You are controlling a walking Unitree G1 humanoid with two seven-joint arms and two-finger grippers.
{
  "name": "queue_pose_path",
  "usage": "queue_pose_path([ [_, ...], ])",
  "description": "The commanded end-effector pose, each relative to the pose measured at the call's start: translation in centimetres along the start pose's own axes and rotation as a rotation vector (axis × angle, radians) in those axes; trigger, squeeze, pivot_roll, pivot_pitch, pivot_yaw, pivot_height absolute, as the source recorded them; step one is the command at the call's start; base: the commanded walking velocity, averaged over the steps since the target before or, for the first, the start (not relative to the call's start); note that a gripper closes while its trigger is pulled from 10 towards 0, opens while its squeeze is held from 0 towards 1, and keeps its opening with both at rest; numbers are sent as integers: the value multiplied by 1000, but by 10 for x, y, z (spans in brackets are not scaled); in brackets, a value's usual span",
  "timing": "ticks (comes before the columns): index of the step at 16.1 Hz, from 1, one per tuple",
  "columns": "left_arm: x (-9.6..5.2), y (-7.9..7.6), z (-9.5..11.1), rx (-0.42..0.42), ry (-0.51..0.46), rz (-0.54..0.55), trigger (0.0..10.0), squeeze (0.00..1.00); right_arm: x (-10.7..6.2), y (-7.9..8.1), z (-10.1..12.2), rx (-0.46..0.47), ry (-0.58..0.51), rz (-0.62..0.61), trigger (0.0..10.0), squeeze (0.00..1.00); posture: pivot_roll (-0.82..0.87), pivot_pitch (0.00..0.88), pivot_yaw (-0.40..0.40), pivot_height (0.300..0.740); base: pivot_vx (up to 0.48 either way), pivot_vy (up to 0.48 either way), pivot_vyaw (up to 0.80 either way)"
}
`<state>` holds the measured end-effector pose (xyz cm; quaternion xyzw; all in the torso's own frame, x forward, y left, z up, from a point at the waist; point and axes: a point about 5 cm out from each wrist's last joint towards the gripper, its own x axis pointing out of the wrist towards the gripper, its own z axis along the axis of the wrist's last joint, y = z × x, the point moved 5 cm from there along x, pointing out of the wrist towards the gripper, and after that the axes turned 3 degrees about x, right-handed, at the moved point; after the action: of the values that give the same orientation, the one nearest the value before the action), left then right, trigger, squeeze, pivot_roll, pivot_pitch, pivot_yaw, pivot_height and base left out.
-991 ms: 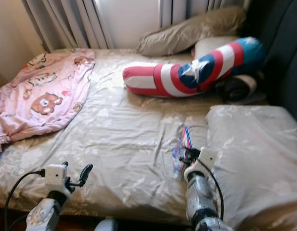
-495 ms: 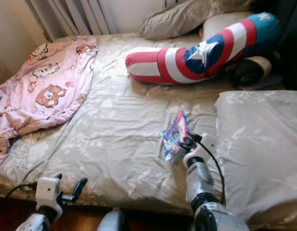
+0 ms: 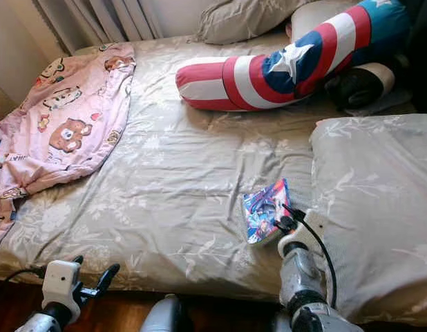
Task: Clean up the room
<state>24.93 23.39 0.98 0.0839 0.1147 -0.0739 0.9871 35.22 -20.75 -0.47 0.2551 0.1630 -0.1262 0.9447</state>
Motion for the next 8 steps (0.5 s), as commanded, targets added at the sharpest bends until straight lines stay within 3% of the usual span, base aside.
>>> queue_pose_path([
  [1,-8,9,-6,7,36,14,10000,0,-4,-7,-11,-3,28,-28,10000,0,245,233,167,665,0,0,0],
  [8,-8,0,-10,-8,53,-4,10000,0,-6,-12,-14,-6,33,-55,10000,0,246,236,165,665,0,0,0],
])
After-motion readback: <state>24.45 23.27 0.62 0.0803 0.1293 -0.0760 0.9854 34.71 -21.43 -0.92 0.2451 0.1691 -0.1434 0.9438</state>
